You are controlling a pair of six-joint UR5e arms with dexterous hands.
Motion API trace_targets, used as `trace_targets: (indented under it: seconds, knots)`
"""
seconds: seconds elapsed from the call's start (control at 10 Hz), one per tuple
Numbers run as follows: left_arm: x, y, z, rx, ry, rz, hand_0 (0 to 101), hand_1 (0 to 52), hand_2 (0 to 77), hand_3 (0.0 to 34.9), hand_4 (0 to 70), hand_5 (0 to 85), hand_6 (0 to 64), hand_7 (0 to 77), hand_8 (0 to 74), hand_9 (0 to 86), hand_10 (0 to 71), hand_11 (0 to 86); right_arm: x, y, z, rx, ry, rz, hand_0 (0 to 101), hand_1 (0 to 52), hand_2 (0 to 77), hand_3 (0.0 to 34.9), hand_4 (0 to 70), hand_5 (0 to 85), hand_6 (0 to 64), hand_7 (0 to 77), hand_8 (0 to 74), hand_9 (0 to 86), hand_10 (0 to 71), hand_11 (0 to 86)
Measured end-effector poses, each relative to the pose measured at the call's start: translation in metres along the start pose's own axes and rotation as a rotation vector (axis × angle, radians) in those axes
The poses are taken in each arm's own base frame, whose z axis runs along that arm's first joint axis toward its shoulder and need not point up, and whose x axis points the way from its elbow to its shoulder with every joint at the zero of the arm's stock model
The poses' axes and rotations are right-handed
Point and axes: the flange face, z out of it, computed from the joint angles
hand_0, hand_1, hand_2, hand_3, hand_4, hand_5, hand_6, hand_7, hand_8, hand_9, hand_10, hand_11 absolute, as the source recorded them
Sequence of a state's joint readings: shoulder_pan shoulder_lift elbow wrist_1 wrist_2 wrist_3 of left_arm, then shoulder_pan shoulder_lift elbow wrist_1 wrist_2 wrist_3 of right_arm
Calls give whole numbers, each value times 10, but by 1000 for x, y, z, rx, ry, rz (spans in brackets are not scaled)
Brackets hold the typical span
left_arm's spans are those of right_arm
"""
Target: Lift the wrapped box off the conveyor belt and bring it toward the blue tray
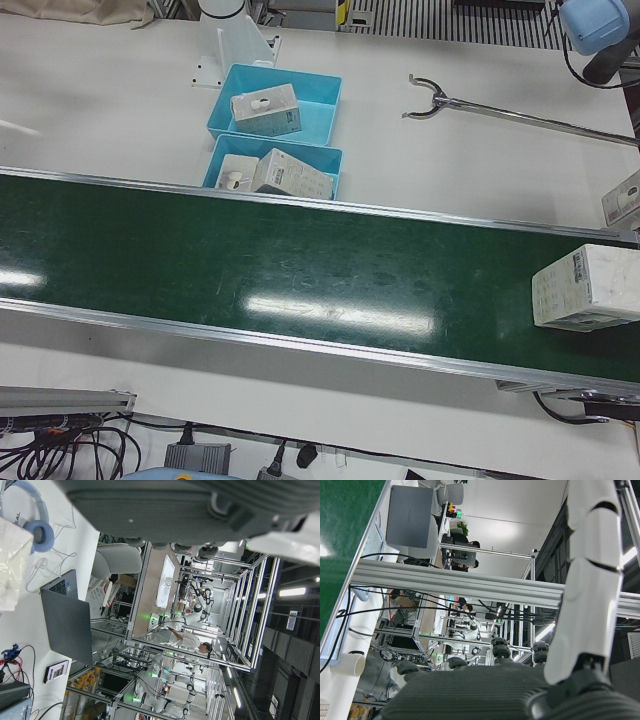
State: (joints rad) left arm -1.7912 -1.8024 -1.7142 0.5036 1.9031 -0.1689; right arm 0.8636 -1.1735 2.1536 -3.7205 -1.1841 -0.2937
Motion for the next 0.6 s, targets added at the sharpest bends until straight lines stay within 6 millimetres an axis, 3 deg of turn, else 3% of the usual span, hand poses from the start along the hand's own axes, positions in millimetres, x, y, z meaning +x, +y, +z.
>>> trace_targets:
  seconds: [0.3, 0.6]
  knots:
    - [0, 0, 0, 0, 0, 0, 0, 0, 5, 0, 0, 11, 0, 0, 0, 0, 0, 0, 4, -8, 3, 17, 6, -6, 463, 125, 142, 303, 0, 65, 0, 27, 0, 16, 0, 16]
    - [0, 0, 0, 0, 0, 0, 0, 0, 5, 0, 0, 11, 0, 0, 0, 0, 0, 0, -13, -20, 7, 36, -8, -29, 456, 125, 147, 303, 0, 65, 0, 33, 0, 11, 0, 16]
